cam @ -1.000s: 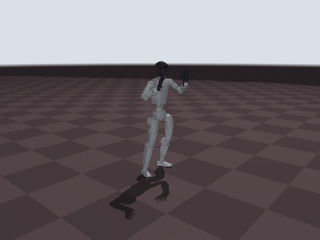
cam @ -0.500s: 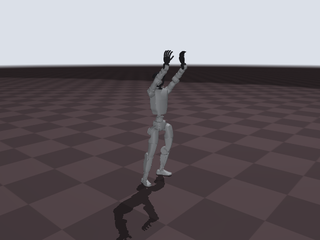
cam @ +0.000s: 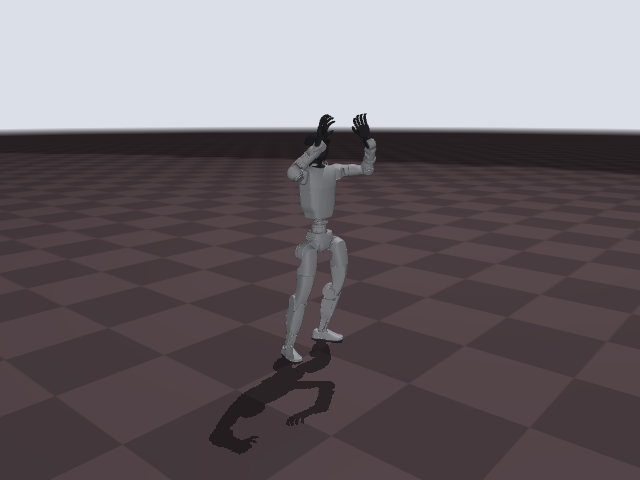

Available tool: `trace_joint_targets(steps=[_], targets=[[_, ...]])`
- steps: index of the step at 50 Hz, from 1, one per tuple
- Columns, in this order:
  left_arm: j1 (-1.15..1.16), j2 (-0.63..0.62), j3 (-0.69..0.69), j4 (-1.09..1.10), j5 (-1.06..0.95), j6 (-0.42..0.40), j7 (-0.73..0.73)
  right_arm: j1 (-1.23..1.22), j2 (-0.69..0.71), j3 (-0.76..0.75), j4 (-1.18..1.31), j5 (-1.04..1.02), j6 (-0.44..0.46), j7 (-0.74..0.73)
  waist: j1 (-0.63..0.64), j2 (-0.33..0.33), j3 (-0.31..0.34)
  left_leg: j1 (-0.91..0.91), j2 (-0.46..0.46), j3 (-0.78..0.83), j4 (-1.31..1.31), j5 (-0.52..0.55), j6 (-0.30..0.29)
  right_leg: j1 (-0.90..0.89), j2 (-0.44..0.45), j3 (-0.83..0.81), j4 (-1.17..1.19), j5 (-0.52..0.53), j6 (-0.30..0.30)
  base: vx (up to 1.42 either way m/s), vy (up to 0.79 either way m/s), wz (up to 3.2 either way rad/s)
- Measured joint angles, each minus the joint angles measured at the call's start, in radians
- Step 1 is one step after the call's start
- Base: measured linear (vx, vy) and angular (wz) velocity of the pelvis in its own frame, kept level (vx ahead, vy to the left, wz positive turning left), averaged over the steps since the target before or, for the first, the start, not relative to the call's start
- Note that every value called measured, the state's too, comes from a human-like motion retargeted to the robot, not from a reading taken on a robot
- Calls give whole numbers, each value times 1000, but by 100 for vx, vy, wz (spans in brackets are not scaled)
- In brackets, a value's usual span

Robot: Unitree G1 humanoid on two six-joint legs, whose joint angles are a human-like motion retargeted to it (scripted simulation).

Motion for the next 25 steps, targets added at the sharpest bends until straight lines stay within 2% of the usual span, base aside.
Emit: trace_joint_targets(steps=[3, 5, 7, 10, 15, 25], targets=[[372, -65, 273, -167, 105, 0, 143, 384, -47, -306, -193, -117, -16, -28, 0, 17, 27, 0, -2, -6, 2, -2, 2, 4, -2, -4, 0, -1, 7, 0, 0, 0], [577, -105, 400, -248, 135, -13, 184, 642, -37, -501, -278, -172, -24, -38, -11, 21, 42, -2, -4, -12, -3, 0, 2, 4, -3, -10, 0, -1, 9, 0, 0, 0], [736, -121, 481, -304, 123, -36, 170, 868, -4, -656, -333, -183, -37, -35, -22, 17, 54, -4, -7, -17, -11, 3, 1, 1, -3, -14, -1, 0, 11, 0, 0, 0], [901, -121, 538, -354, 77, -64, 136, 1105, 37, -792, -370, -152, -54, -17, -29, 8, 64, -8, -11, -19, -25, 10, -2, -8, -4, -15, -2, 2, 13, 0, 0, 0], [1013, -98, 533, -381, 37, -71, 141, 1280, 69, -873, -370, -113, -48, -25, -17, 1, 59, -14, -15, -9, -37, 17, 2, -25, -6, -5, -5, 9, 19, 0, 0, 0], [981, -132, 485, -377, 73, -40, 138, 1299, 267, -926, -390, 3, -65, -89, 12, -1, 60, -9, -17, 3, -53, 21, 16, -38, -3, 14, -5, 13, 14, 0, 0, 0]])
